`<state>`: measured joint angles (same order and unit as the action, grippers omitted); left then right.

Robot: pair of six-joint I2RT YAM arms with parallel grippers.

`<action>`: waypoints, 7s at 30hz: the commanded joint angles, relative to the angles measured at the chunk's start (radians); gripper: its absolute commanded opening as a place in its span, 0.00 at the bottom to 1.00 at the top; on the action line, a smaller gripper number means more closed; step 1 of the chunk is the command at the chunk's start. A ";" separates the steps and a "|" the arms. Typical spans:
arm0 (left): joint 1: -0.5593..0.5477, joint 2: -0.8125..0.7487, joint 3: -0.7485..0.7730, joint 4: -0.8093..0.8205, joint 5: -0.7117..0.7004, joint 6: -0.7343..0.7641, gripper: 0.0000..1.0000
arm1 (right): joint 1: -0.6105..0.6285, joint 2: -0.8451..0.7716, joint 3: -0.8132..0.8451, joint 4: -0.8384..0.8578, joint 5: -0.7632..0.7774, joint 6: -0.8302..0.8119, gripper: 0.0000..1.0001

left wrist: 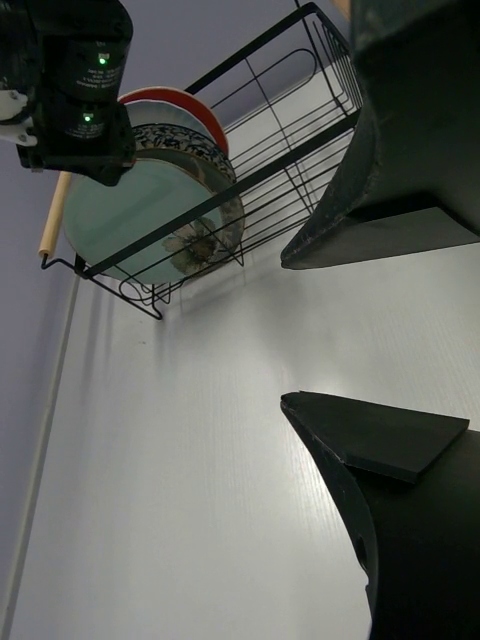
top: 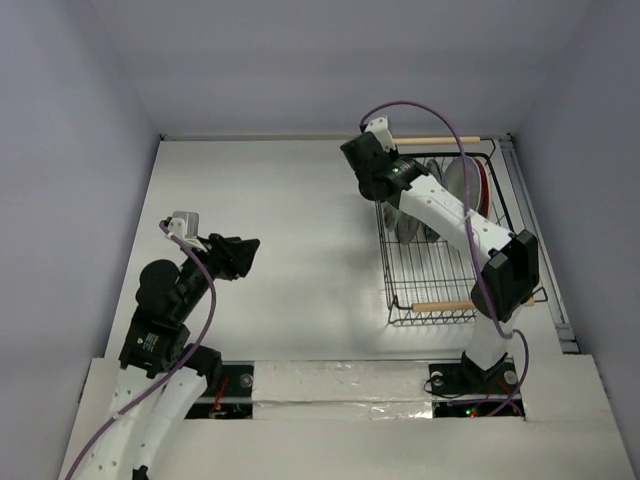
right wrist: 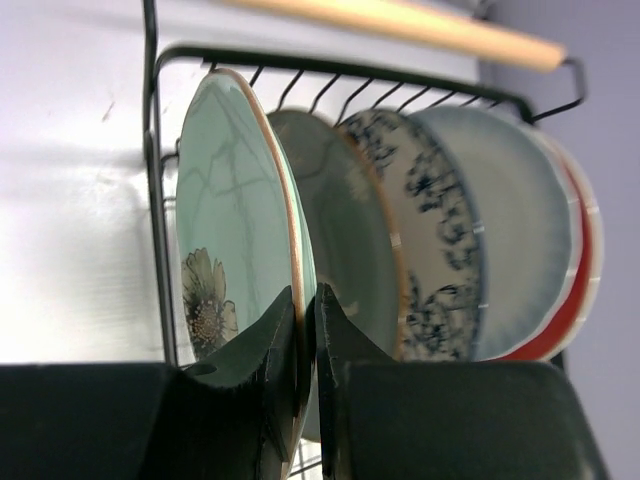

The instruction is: Unload the plates from the dish rack

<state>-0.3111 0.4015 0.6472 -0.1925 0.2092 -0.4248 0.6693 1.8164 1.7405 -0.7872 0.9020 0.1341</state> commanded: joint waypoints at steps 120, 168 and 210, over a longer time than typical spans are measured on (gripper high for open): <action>0.069 -0.061 -0.015 0.047 0.009 -0.003 0.44 | -0.117 -0.356 -0.199 0.220 -0.003 -0.044 0.00; 0.087 -0.087 -0.004 0.028 -0.037 -0.006 0.50 | 0.220 0.300 -0.067 1.010 -0.853 0.857 0.03; 0.087 -0.095 -0.011 0.039 -0.021 -0.006 0.14 | -0.043 -0.371 -0.375 0.286 -0.062 0.211 0.45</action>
<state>-0.2276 0.3164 0.6350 -0.1925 0.1810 -0.4294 0.7174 1.4631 1.4528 -0.3553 0.6811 0.4301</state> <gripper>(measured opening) 0.179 0.352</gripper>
